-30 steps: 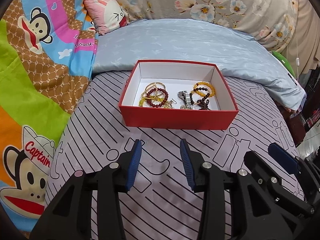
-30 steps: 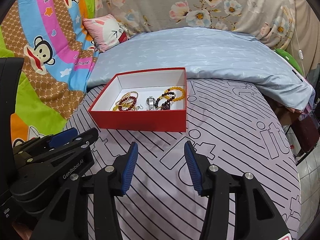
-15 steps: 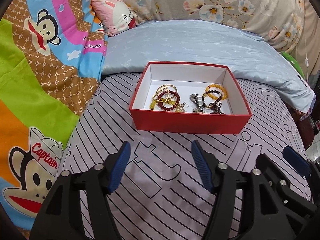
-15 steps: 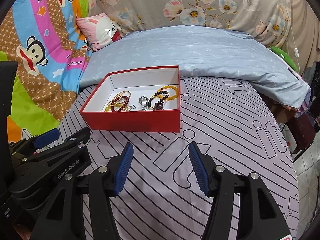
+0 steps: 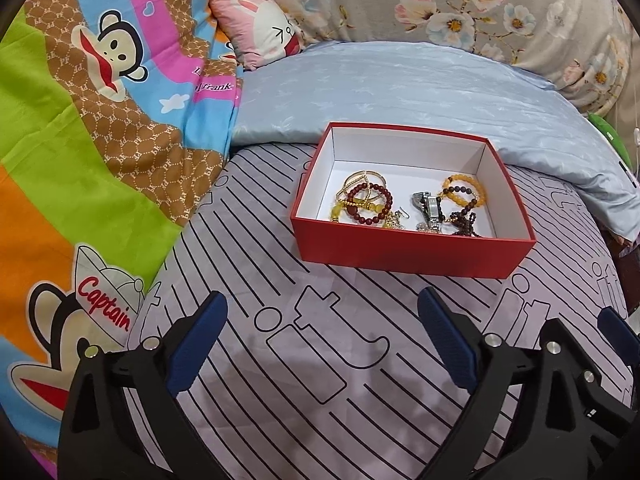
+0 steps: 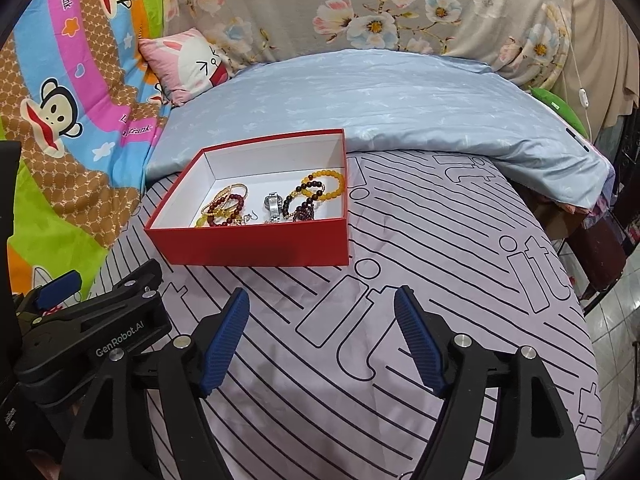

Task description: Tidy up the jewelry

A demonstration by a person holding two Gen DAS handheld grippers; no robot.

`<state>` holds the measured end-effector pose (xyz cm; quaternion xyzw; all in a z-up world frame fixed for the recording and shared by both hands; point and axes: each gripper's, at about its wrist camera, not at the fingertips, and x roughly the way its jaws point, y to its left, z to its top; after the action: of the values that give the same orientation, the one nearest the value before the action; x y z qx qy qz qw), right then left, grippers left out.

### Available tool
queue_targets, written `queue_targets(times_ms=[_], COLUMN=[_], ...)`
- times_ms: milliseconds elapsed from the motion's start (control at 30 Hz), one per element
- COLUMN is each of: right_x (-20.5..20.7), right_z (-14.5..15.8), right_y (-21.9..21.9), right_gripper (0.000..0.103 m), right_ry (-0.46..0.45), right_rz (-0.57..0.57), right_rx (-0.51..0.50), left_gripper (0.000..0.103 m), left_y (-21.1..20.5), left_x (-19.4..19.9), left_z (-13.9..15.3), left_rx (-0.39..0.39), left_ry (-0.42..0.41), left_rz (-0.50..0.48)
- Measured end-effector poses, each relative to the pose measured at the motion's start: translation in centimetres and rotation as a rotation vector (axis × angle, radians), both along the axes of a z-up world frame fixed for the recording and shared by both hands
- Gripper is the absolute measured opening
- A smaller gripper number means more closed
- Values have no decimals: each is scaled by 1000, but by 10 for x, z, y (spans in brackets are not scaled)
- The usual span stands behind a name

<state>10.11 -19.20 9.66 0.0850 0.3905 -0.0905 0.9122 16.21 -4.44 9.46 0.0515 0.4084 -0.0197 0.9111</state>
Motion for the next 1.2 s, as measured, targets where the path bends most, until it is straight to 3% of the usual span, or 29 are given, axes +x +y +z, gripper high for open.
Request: queue_targets(times_ms=[167,1200], right_x=[0,0], right_z=[-2,-5], right_y=[0,4], right_gripper=[78,78], right_ry=[3,11], right_rz=[-9,-4], right_rx=[-4,-5], left_gripper=[95,95], left_y=[2,8], left_x=[0,-1], left_z=[-2,-6], left_rx=[-2,-2], left_ry=[7,18], left_rz=[6,19])
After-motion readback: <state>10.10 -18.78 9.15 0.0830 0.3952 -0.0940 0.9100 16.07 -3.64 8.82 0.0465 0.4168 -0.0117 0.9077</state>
